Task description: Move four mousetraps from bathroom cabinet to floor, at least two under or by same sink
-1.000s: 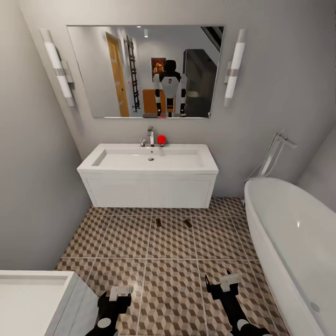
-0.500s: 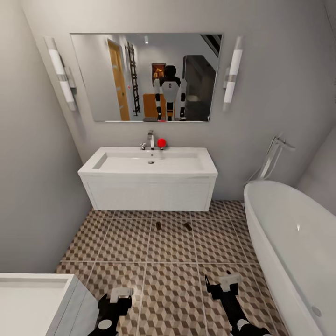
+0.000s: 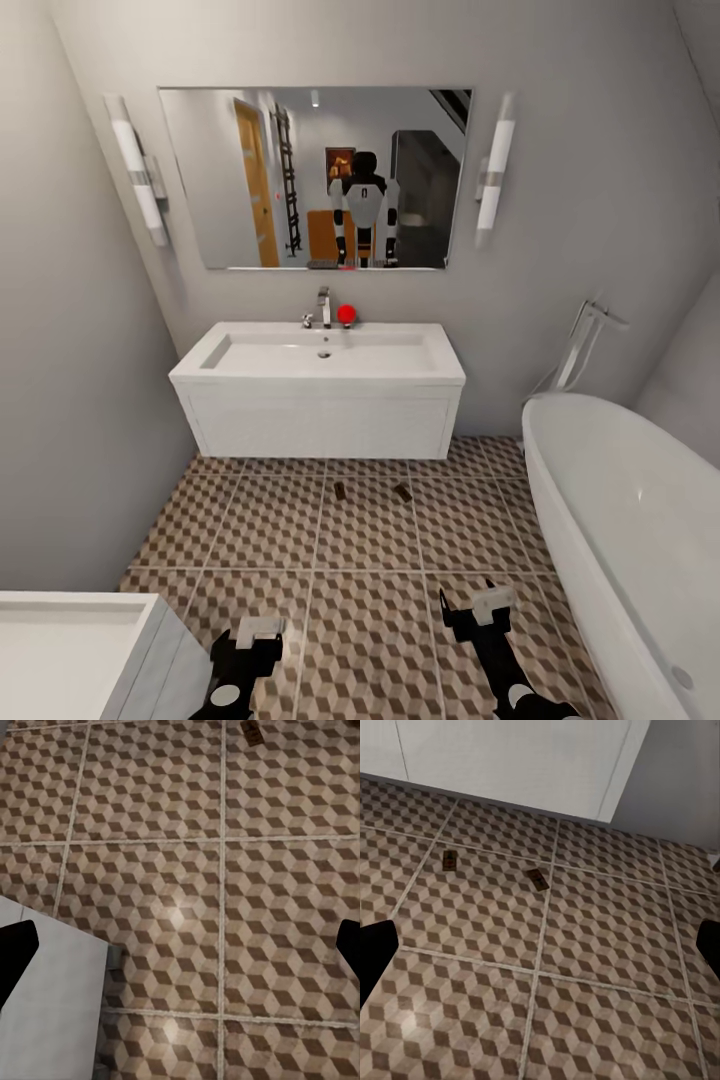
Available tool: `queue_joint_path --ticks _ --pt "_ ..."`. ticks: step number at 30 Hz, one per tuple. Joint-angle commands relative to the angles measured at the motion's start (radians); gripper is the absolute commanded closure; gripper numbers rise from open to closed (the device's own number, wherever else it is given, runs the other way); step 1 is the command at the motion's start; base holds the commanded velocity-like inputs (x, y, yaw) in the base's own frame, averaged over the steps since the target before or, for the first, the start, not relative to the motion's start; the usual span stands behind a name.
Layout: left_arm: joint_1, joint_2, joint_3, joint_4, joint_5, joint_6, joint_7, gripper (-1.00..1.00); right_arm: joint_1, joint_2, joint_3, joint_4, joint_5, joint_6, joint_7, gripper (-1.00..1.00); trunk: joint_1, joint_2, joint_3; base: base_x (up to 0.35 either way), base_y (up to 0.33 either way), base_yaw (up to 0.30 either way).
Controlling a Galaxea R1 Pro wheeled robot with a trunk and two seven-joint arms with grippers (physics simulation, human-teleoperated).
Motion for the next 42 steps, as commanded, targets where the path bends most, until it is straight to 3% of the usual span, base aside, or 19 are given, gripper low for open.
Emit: queue_joint_path --ticks 1,42 --pt "-0.001 0.0 -0.008 0.001 0.008 -0.004 0.006 -1.0 -0.001 0.0 0.003 0.001 0.01 -0.001 -0.01 -1.0 0.001 -0.002 0.0 0.0 0.0 0.0" --pt "-0.001 0.0 -0.008 0.001 0.008 -0.004 0.006 -1.0 -0.001 0.0 0.003 0.001 0.01 -0.001 -0.011 -1.0 0.001 -0.002 0.064 0.0 0.0 0.0"
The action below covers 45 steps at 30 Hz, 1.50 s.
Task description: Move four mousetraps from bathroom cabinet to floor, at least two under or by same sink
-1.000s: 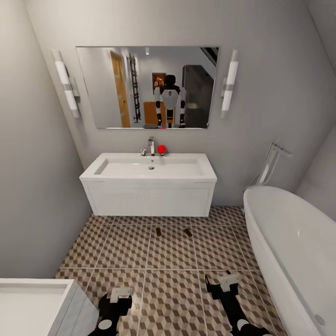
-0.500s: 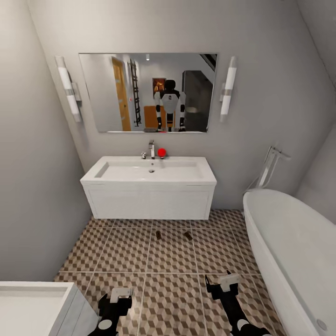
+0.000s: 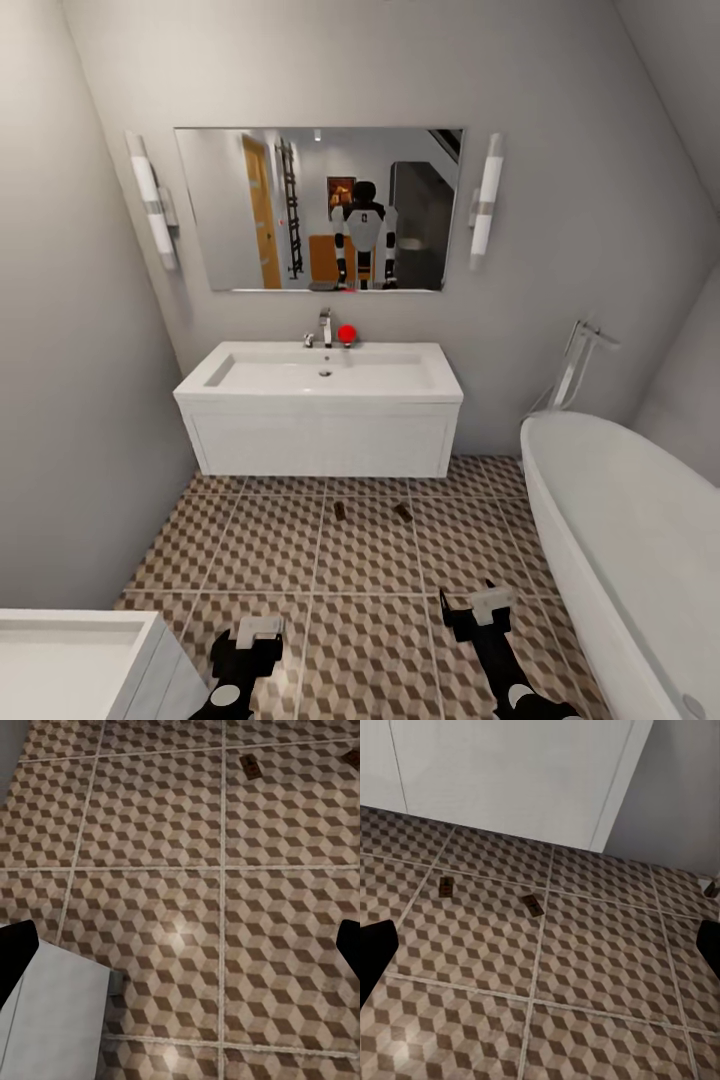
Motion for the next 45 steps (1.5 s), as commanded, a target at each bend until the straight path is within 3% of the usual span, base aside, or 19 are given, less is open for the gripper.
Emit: queue_joint_path --ticks 1,27,45 --pt "-0.001 0.0 -0.008 0.001 0.008 -0.004 0.006 -1.0 -0.001 0.0 0.003 0.001 0.01 -0.001 -0.01 -1.0 0.001 -0.002 -0.001 0.0 0.0 0.0" --pt "-0.001 0.001 -0.008 0.0 0.008 -0.004 0.006 -1.0 -0.001 0.0 0.003 0.001 0.01 0.0 -0.011 -1.0 0.001 -0.002 0.039 0.0 0.0 0.0" --pt "-0.001 0.0 -0.007 -0.002 0.008 -0.004 0.006 -1.0 -0.001 0.0 0.003 0.001 0.01 0.0 -0.011 -1.0 0.001 -0.002 0.043 0.0 0.0 0.0"
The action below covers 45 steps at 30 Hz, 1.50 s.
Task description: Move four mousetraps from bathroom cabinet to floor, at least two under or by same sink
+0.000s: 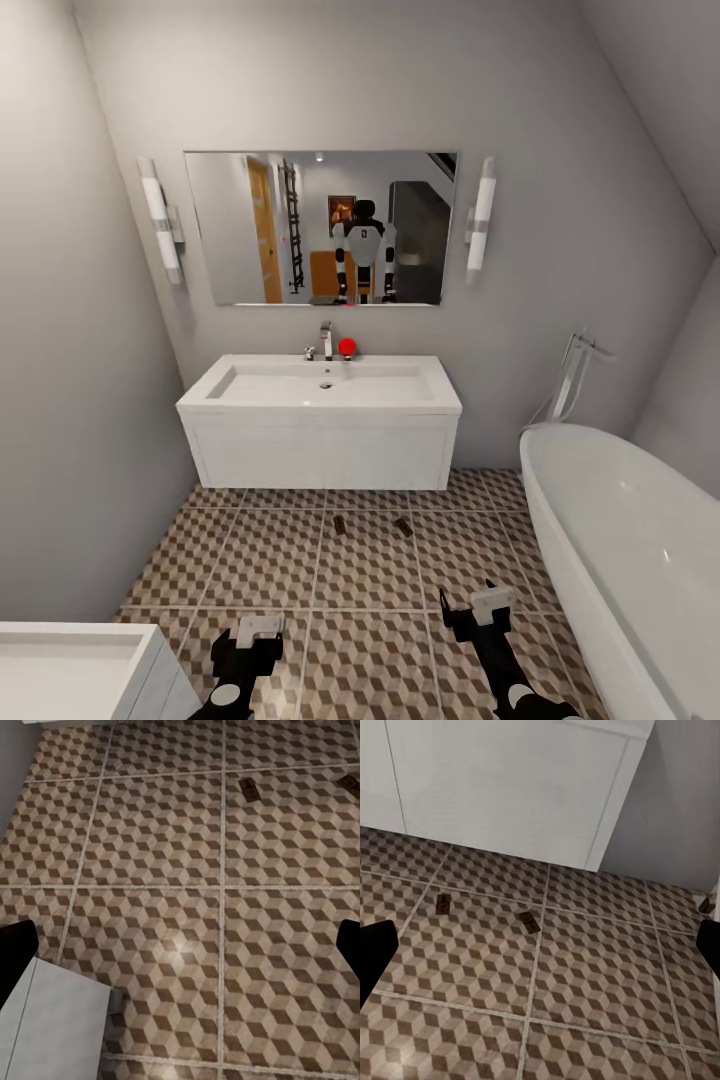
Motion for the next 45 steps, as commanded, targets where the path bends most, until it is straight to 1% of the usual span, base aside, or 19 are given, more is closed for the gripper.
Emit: queue_joint_path --ticks 1,12,20,28,33,45 --pt "-0.001 0.0 -0.008 0.001 0.008 -0.004 0.006 -1.0 -0.001 0.0 0.003 0.001 0.01 -0.001 -0.01 -1.0 0.001 -0.002 -0.002 0.0 0.0 0.0" --pt "-0.001 0.0 -0.008 -0.002 0.008 -0.004 0.007 -1.0 -0.001 0.0 0.003 0.001 0.01 -0.001 -0.011 -1.0 0.001 -0.002 -0.002 0.0 0.0 0.0" --pt "-0.001 -0.009 -0.008 -0.002 0.008 -0.004 0.007 -1.0 -0.001 0.0 0.003 0.001 0.01 -0.001 -0.011 -1.0 0.001 -0.002 -0.002 0.0 0.0 0.0" --pt "-0.001 -0.01 -0.008 0.0 0.008 -0.004 0.007 -1.0 -0.001 0.0 0.003 0.001 0.01 -0.001 -0.011 -1.0 0.001 -0.002 -0.002 -0.022 0.0 0.0" --pt "-0.001 -0.01 -0.008 0.002 0.008 -0.004 0.006 -1.0 -0.001 0.0 0.003 0.001 0.01 -0.001 -0.011 -1.0 0.001 -0.002 -0.002 -0.233 0.0 0.0" --pt "-0.001 -0.01 -0.008 0.003 0.008 -0.004 0.006 -1.0 -0.001 0.0 0.003 0.001 0.01 -0.001 -0.011 -1.0 0.001 -0.002 -0.002 -0.323 0.0 0.0"
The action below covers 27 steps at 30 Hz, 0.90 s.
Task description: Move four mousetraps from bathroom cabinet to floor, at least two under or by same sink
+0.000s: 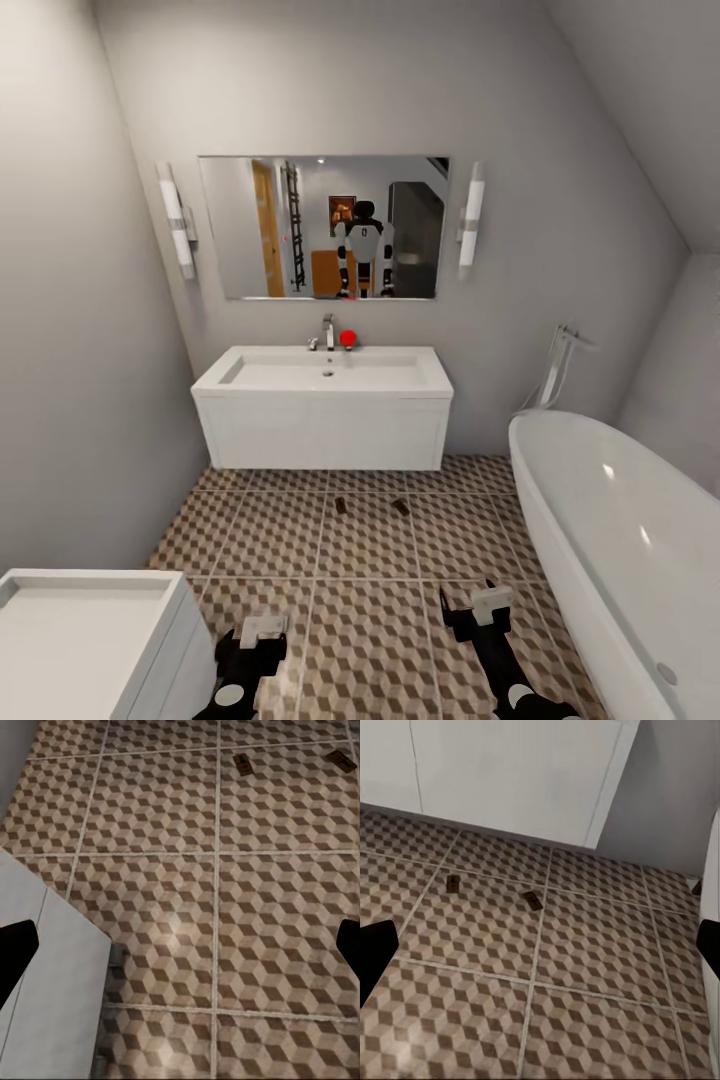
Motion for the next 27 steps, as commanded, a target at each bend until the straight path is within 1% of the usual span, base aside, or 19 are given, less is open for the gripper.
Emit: queue_joint_path --ticks 1,27 --pt "-0.001 0.0 -0.008 0.001 0.008 -0.004 0.006 -1.0 -0.001 0.0 0.003 0.001 0.01 -0.001 -0.01 -1.0 0.0 -0.002 -0.002 -0.334 0.0 0.0" --pt "-0.001 0.0 -0.008 0.002 0.008 -0.004 0.006 -1.0 -0.001 0.0 0.003 0.001 0.01 -0.001 -0.01 -1.0 0.0 -0.002 -0.002 -0.335 0.0 0.0"
